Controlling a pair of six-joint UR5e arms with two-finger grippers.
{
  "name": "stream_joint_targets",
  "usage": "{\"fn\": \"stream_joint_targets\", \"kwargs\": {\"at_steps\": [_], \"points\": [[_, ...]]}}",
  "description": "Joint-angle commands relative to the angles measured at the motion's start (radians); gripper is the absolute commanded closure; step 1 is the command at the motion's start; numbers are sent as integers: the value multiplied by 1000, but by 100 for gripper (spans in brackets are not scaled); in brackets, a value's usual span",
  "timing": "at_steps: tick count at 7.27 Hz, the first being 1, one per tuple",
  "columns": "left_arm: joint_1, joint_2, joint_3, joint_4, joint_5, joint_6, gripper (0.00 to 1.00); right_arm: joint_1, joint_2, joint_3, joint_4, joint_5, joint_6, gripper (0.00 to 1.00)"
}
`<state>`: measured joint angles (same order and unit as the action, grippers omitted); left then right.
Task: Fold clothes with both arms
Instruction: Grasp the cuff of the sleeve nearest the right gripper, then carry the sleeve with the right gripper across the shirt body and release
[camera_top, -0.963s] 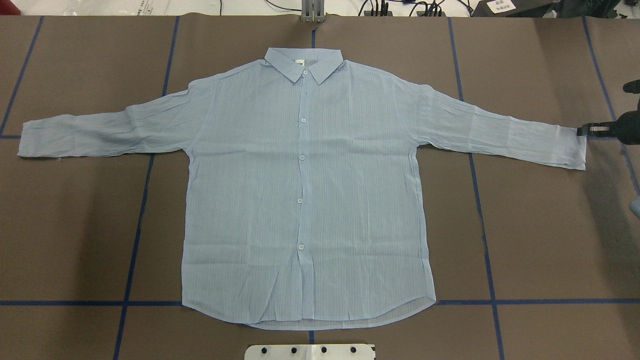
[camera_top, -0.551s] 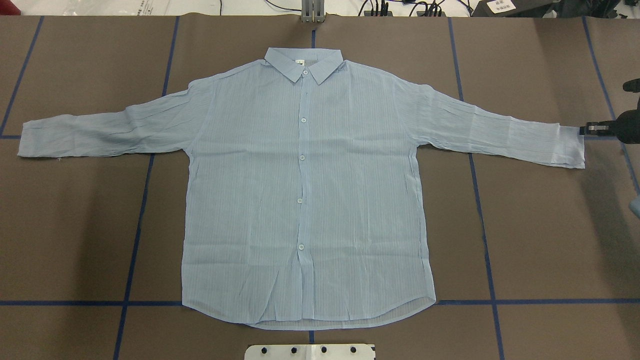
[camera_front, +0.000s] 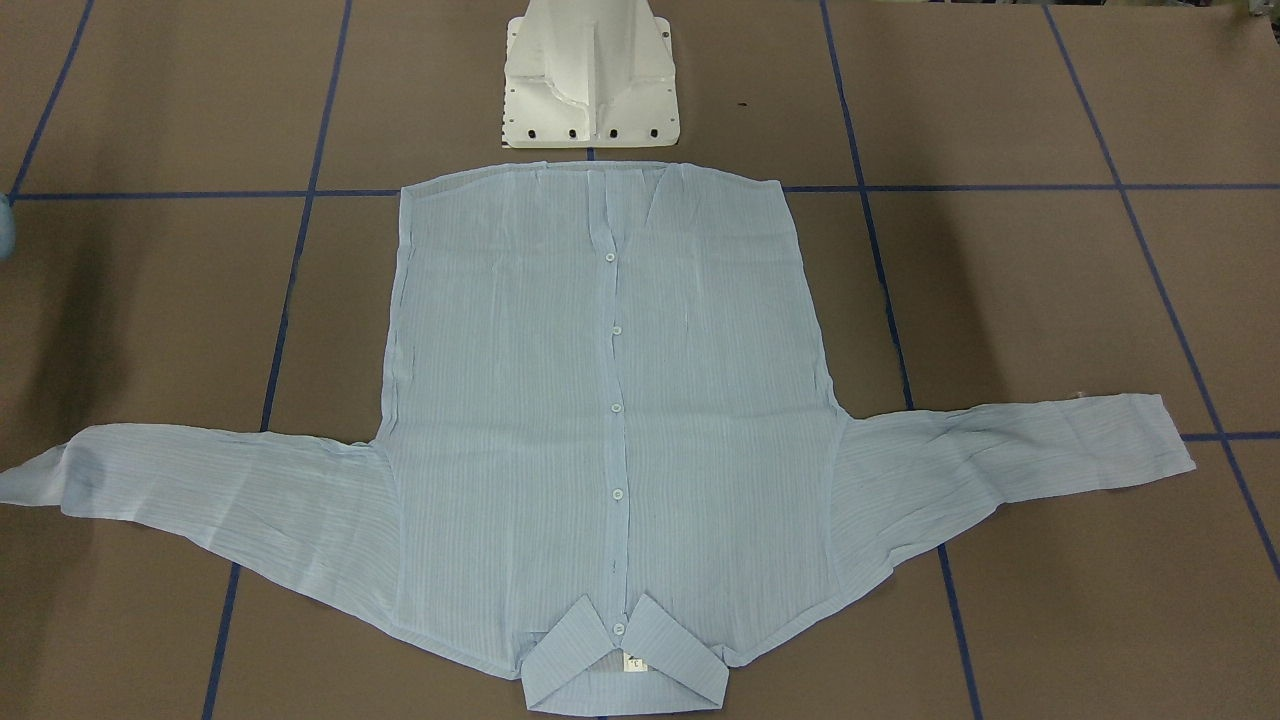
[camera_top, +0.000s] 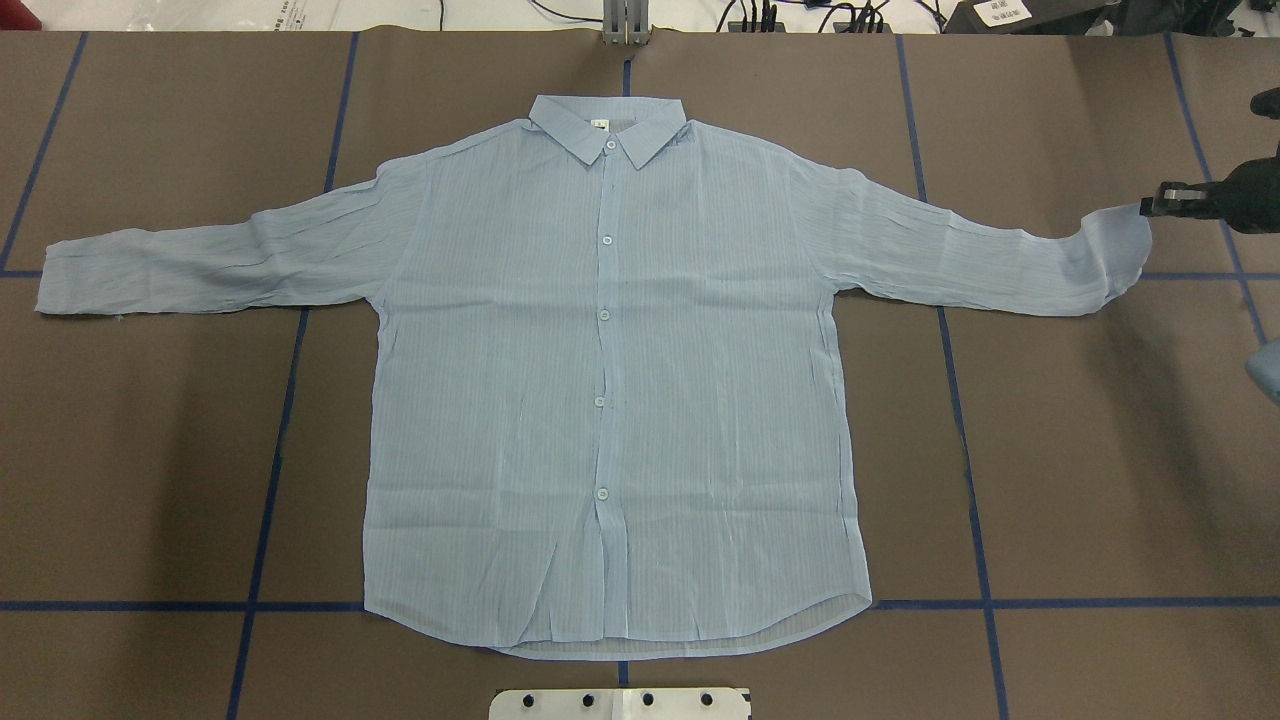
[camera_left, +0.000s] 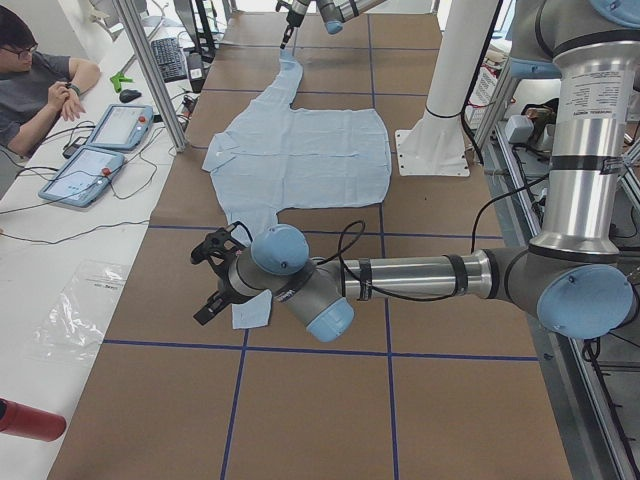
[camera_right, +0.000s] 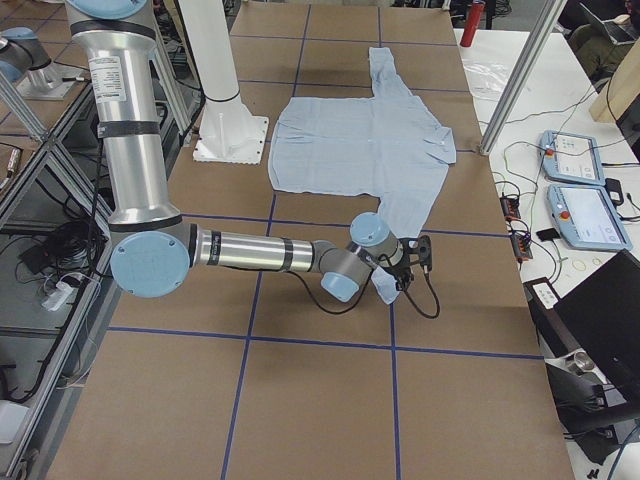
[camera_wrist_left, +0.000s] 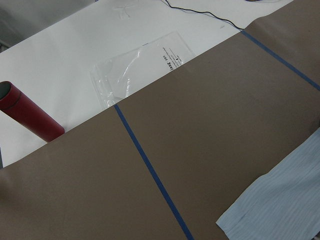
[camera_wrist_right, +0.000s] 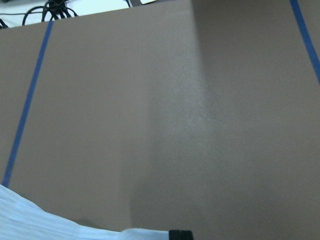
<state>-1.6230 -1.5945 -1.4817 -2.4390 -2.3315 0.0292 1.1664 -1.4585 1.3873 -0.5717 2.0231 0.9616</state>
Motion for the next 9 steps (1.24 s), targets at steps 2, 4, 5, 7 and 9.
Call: {"fn": "stream_joint_targets", "kwargs": {"at_steps": [2, 4, 5, 7, 9], "points": [[0, 2, 1, 0, 0, 0, 0, -72, 41, 312, -316, -90, 200, 100], [0, 5, 1, 0, 1, 0, 0, -318, 286, 345, -612, -382, 444, 100], [0, 5, 0, 0, 1, -2, 0, -403, 438, 326, -798, -488, 515, 100], [0, 5, 0, 0, 0, -2, 0, -486, 612, 213, -836, -568, 635, 100], [0, 5, 0, 0, 1, -2, 0, -539, 787, 61, -836, -610, 634, 100]]}}
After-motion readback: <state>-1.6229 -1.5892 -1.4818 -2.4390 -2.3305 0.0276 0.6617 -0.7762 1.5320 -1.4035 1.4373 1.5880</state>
